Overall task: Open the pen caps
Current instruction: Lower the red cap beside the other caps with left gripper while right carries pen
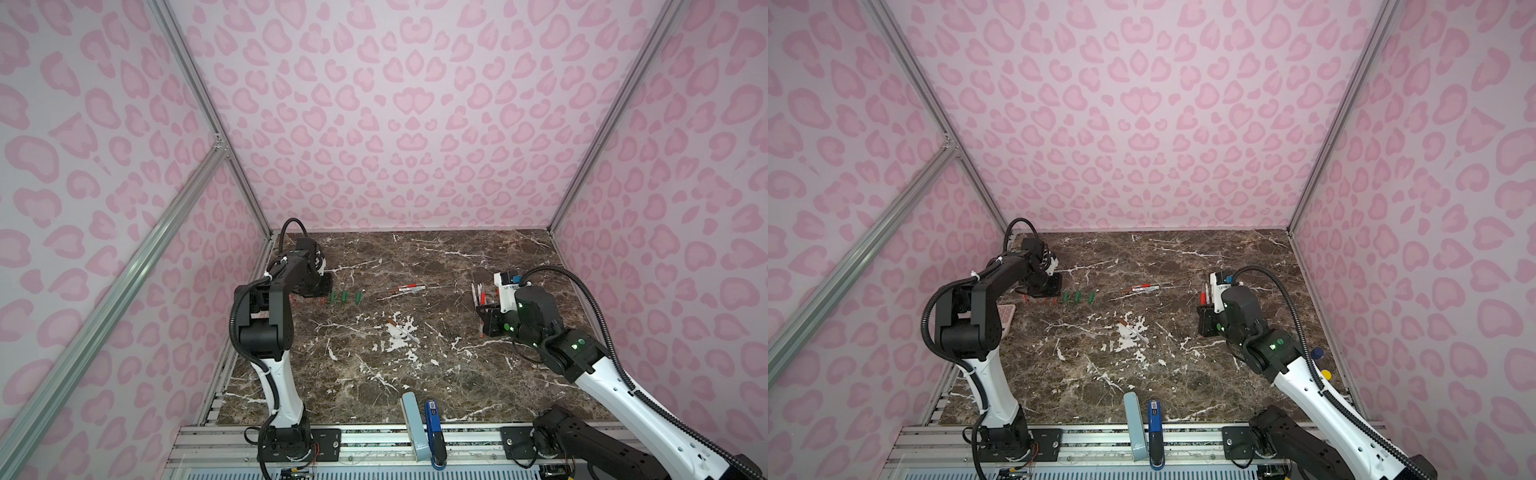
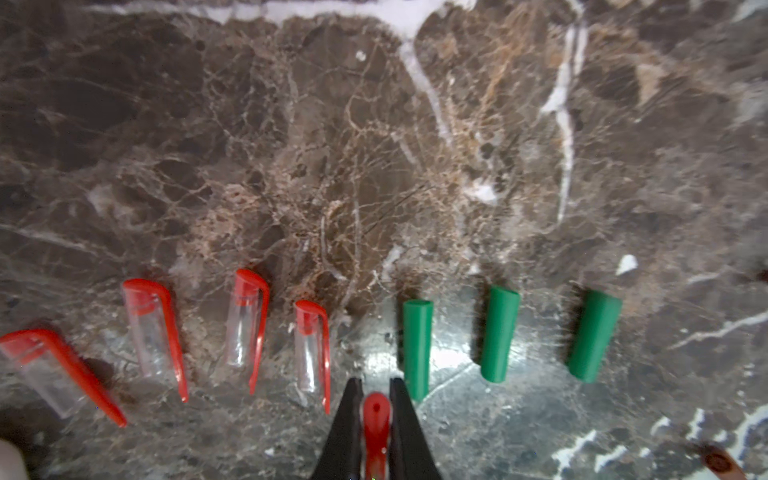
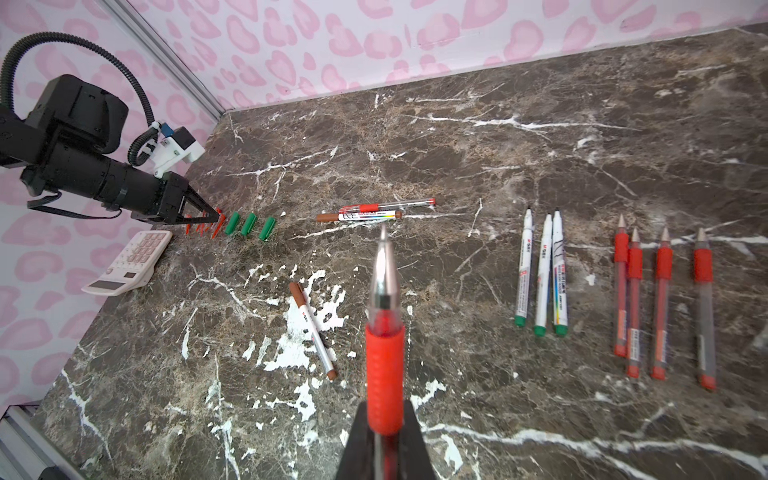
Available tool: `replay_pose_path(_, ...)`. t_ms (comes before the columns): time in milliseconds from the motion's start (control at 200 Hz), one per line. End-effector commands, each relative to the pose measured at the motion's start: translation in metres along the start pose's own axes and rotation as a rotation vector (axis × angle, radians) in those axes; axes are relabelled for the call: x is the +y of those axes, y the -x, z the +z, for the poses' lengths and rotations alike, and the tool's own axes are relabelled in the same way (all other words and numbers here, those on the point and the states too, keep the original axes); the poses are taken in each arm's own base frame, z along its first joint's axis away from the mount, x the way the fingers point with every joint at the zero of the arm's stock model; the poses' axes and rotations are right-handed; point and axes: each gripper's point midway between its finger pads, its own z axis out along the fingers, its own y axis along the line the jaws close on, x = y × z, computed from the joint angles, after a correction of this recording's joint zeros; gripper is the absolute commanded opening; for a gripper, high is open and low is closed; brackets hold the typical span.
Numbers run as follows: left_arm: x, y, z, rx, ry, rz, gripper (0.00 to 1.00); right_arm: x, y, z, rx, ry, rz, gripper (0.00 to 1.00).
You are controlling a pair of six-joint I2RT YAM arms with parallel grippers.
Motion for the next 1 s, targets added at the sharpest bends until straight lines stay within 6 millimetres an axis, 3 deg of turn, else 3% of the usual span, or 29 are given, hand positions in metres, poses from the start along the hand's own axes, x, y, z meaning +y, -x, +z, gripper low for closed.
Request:
replay_pose_path(0,0.009,-0.002,0.003,0.034,0.050,0.010,0.04,-0.004,-0.003,-0.001,0.014,-0.008,-0.008,0.00)
replay_pose_path(455,0.015,-0.004,0.026,0.092,0.072,0.008,0.17,-0.015,-0.002,-0.005,0.016,-0.038,-0.001,0.00)
replay_pose_path(575,0.016,-0.003,0.019,0.076,0.085,0.012,0.20,-0.018,-0.001,-0.008,0.005,-0.049,-0.002,0.00)
replay_pose_path(725,0.013,0.000,0.008,0.051,0.081,0.011,0.33,-0.024,-0.001,-0.010,0.015,-0.063,0.003,0.00)
replay_pose_path(835,0.011,0.003,-0.003,0.027,0.079,0.010,0.34,-0.026,0.002,-0.010,0.008,-0.067,0.003,0.00)
replay_pose_path(995,-0.002,0.008,-0.039,-0.057,0.044,0.019,0.35,-0.036,0.007,-0.009,0.027,-0.116,0.001,0.00)
